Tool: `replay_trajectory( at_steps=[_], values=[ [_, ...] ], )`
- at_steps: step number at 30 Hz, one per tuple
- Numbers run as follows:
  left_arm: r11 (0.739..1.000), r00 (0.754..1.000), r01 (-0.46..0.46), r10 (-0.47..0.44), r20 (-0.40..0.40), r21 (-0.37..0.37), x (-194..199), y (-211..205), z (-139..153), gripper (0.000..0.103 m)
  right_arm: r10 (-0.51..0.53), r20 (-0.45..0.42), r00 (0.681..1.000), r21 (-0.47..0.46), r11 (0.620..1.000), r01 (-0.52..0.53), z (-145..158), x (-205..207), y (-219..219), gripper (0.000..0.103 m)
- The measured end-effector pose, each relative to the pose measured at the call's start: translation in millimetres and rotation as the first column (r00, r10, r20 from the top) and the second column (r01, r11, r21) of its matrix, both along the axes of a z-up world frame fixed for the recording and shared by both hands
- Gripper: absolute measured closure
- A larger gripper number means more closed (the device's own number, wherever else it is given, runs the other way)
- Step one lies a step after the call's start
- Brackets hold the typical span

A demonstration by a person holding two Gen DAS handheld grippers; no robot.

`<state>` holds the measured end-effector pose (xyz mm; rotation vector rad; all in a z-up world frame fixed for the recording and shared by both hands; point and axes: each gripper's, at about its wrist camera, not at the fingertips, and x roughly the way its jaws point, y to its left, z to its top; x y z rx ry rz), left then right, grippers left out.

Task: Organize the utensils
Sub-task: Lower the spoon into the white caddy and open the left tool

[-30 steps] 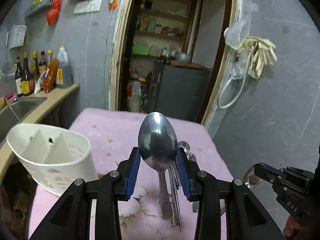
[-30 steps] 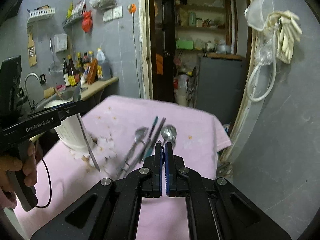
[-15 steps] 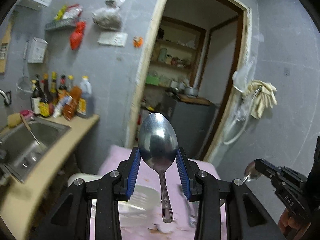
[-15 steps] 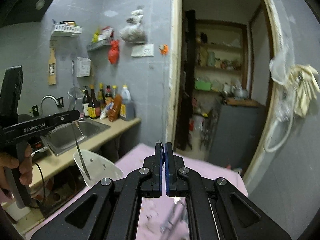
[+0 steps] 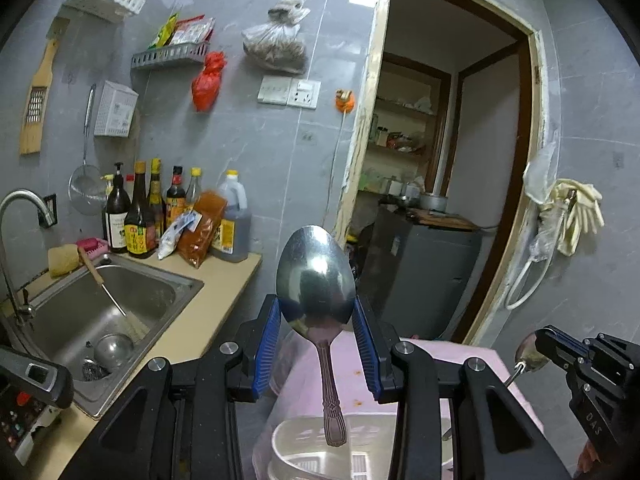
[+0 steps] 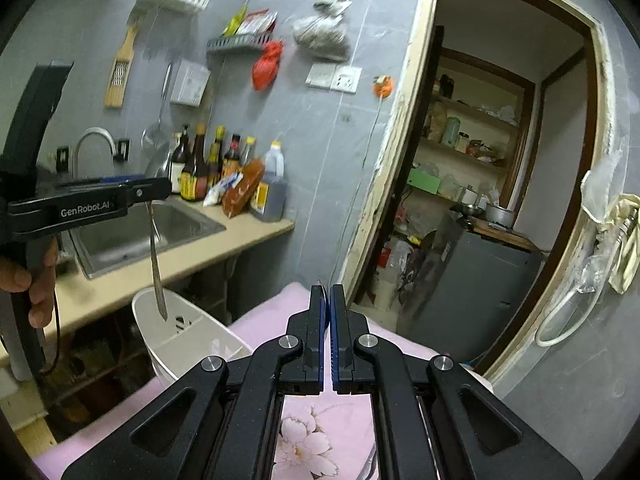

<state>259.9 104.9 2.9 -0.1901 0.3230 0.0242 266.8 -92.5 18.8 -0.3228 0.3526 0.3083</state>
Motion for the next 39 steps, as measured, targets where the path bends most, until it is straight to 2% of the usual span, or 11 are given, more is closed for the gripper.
replay_trajectory(
  at_steps=[7,15,19,20,24,26,30,32,35,37,39],
  values=[
    [1.0,1.0,-0.007,0.008,-0.025,0.028,10,-4,-29,0.068,-0.012,-0.043,0.999,-0.01,1.0,0.012,-25,7,4,0.1],
    [0.999,0.996,0.023,-0.021,-0.082,0.025,9,-9,-48,0.067,0.023,-0.137,0.99,0.058,0.998,-0.015,-46,15,-2,0.098],
    [0.999,0.993,0.041,-0.041,-0.108,-0.003,6,-7,-52,0.055,0.031,-0.153,0.988,0.11,0.994,-0.014,-51,11,-14,0.076],
    [0.999,0.993,0.044,-0.045,-0.108,-0.014,4,-6,-52,0.05,0.03,-0.153,0.988,0.123,0.992,-0.011,-51,11,-17,0.075],
    [0.998,0.992,0.056,-0.06,-0.111,-0.037,0,-8,-49,0.046,0.007,-0.15,0.989,0.167,0.986,0.018,-45,6,-31,0.07],
    [0.998,0.992,0.062,-0.065,-0.11,-0.033,-2,-12,-47,0.043,-0.015,-0.134,0.991,0.199,0.979,0.041,-39,2,-42,0.054],
    [0.997,0.993,0.079,-0.08,-0.085,-0.007,-11,-28,-37,0.032,-0.071,-0.106,0.992,0.254,0.962,0.096,-26,-8,-69,0.036],
    [0.996,0.993,0.088,-0.088,-0.075,-0.001,-14,-36,-32,0.024,-0.109,-0.092,0.99,0.274,0.953,0.131,-20,-14,-82,0.016],
    [0.995,0.994,0.098,-0.097,-0.059,0.006,-20,-50,-25,0.013,-0.156,-0.065,0.986,0.305,0.937,0.169,-14,-24,-104,0.005],
    [0.995,0.995,0.096,-0.095,-0.042,0.02,-24,-61,-20,0.003,-0.181,-0.052,0.982,0.308,0.932,0.188,-11,-29,-118,0.004],
    [0.995,0.996,0.091,-0.091,-0.012,0.045,-30,-76,-14,0.001,-0.206,-0.035,0.978,0.306,0.929,0.207,-8,-35,-132,0.003]
  ],
)
